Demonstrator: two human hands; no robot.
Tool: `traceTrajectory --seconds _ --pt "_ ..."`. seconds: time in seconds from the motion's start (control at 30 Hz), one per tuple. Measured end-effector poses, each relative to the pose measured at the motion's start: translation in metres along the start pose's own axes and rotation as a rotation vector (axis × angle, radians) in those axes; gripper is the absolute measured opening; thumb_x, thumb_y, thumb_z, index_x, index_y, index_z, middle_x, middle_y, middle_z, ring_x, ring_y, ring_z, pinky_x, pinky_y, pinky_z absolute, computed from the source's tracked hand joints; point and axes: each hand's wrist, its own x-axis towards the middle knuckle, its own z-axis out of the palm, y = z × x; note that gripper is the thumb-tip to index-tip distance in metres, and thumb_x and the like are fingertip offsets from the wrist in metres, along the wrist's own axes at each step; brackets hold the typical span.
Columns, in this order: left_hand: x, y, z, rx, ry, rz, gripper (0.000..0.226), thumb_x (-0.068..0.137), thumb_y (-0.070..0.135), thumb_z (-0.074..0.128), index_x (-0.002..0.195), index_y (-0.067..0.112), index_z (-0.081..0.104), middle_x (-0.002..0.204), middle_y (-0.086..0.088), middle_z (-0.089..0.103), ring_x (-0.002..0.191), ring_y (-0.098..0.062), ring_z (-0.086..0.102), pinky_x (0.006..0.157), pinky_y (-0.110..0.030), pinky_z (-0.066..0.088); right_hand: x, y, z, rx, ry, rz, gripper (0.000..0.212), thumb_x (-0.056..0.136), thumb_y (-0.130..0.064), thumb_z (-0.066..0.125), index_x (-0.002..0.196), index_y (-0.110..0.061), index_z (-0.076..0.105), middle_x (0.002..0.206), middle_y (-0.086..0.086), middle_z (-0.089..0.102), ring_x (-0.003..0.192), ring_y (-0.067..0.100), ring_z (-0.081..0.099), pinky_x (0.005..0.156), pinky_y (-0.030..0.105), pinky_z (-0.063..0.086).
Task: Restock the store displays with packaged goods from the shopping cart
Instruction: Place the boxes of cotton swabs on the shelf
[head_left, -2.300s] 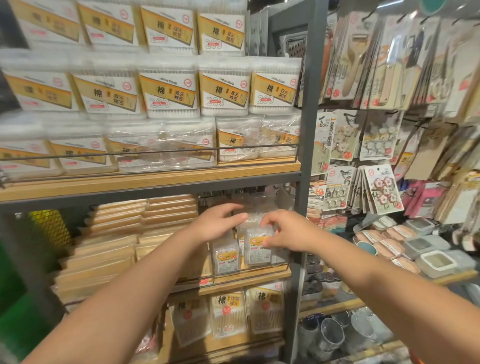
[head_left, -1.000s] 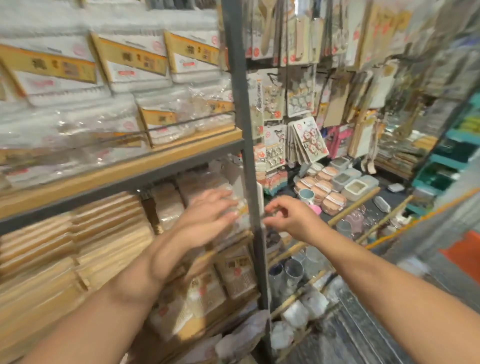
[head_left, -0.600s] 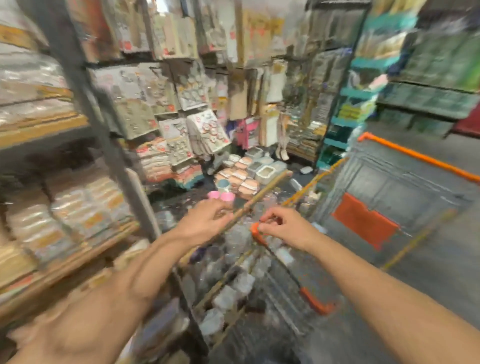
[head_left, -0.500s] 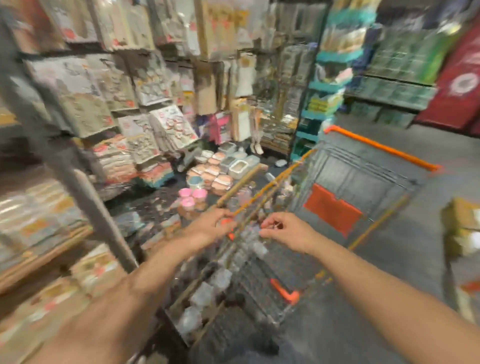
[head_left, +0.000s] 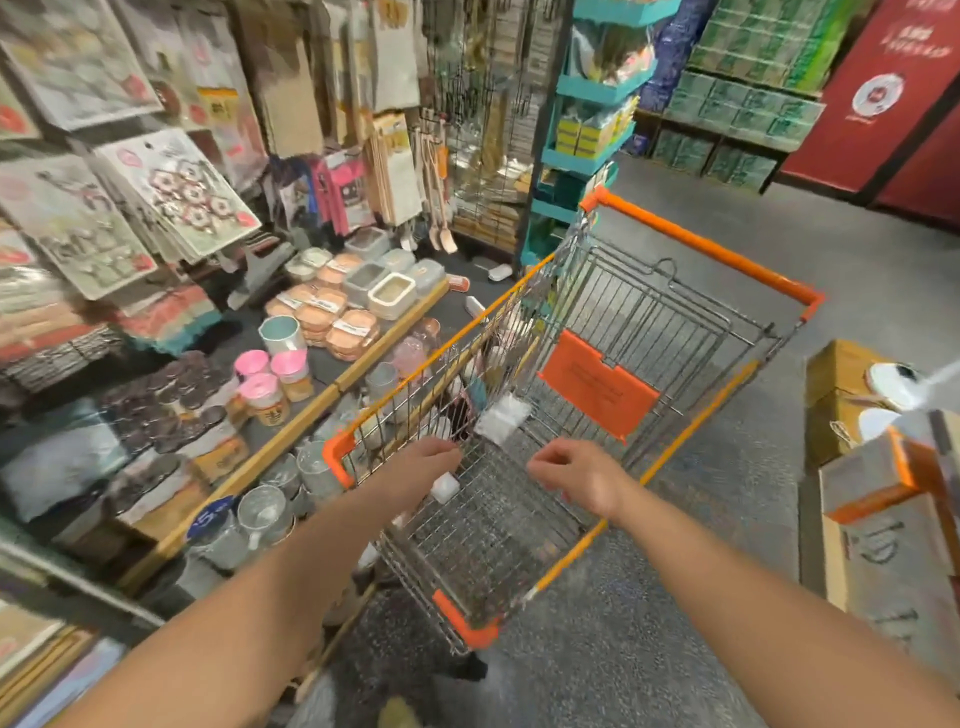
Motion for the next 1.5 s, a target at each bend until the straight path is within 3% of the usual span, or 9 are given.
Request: traceTrajectory --seconds 0.27,0.47,0.6,0.7,0.8,0.97,1.1,1.3,1.5 --pt "0.094 -0.017 0.010 -0.152 -0.012 -0.191 0.042 0.102 0.036 0.046 0.138 0.016 0.053 0.150 -0.002 0.044 0.137 -0.023 0.042 0.115 -0.041 0.033 0.110 0.042 -0.020 0.143 -0.019 0.232 0.013 0.089 -0.029 0.072 0.084 -0.019 0.066 0.071 0.006 0.059 0.060 0.014 0.051 0.051 0.026 0.037" --pt "0.176 -0.060 0.043 -0.213 -0.010 -0.492 0.046 0.103 0.026 0.049 0.141 0.001 0.045 0.114 -0.010 0.058 0.101 -0.023 0.057 0.088 -0.032 0.042 0.220 0.093 -0.019 0.071 -0.134 0.231 0.021 0.094 -0.023 0.065 0.074 -0.019 0.061 0.078 0.007 0.062 0.071 0.020 0.057 0.058 0.028 0.043" --pt "0.241 -0.078 0.060 -0.165 0.032 -0.594 0.029 0.099 0.039 0.055 0.090 0.012 0.059 0.090 -0.012 0.058 0.072 -0.018 0.054 0.064 -0.012 0.043 0.306 0.140 -0.003 0.040 -0.213 0.261 0.023 0.090 -0.026 0.071 0.072 -0.021 0.058 0.066 -0.001 0.057 0.066 0.019 0.052 0.061 0.030 0.039" --pt "0.291 -0.106 0.083 -0.155 0.113 -0.725 0.048 0.093 0.053 0.056 0.127 0.019 0.053 0.134 -0.013 0.053 0.109 -0.025 0.056 0.090 -0.025 0.047 0.379 0.181 0.014 0.029 -0.247 0.233 0.023 0.081 -0.032 0.079 0.076 -0.022 0.058 0.070 -0.006 0.057 0.068 0.013 0.050 0.065 0.027 0.038" --pt "0.325 -0.148 0.119 -0.154 0.155 -0.838 0.088 0.084 0.064 0.052 0.155 0.024 0.018 0.154 -0.015 0.035 0.138 -0.039 0.038 0.109 -0.051 0.039 0.426 0.223 0.024 -0.016 -0.201 0.258 0.049 0.070 -0.045 0.081 0.103 -0.013 0.065 0.081 -0.002 0.060 0.061 0.009 0.049 0.056 0.023 0.037" --pt "0.354 -0.190 0.150 -0.199 0.482 -1.071 0.083 0.093 0.058 0.053 0.157 0.029 0.010 0.165 -0.006 0.006 0.150 -0.032 0.010 0.121 -0.046 0.018 0.469 0.272 0.045 -0.165 -0.176 0.237 0.056 0.087 -0.035 0.072 0.131 -0.004 0.053 0.104 0.013 0.065 0.088 0.027 0.061 0.073 0.037 0.049" --pt "0.356 -0.204 0.168 -0.033 0.657 -1.074 0.099 0.076 0.059 0.074 0.154 0.030 0.020 0.156 -0.011 0.025 0.141 -0.033 0.031 0.113 -0.047 0.035 0.475 0.283 0.060 -0.217 -0.121 0.237 0.049 0.086 -0.041 0.073 0.118 -0.008 0.058 0.094 0.003 0.061 0.087 0.019 0.058 0.068 0.022 0.037" --pt "0.352 -0.204 0.189 -0.121 0.784 -1.040 0.092 0.072 0.026 0.081 0.148 0.029 0.029 0.145 -0.012 0.035 0.129 -0.033 0.044 0.105 -0.039 0.042 0.466 0.270 0.077 -0.202 -0.271 0.192 0.032 0.091 -0.034 0.068 0.109 -0.012 0.052 0.086 0.002 0.054 0.080 0.020 0.052 0.067 0.027 0.039" --pt "0.325 -0.194 0.178 -0.946 0.945 -0.682 0.057 0.086 -0.002 0.067 0.135 0.015 0.044 0.129 -0.013 0.057 0.118 -0.032 0.059 0.090 -0.038 0.054 0.459 0.268 0.067 0.075 -0.338 0.282 0.021 0.087 -0.037 0.068 0.084 -0.019 0.057 0.075 0.000 0.054 0.070 0.014 0.053 0.075 0.034 0.044"
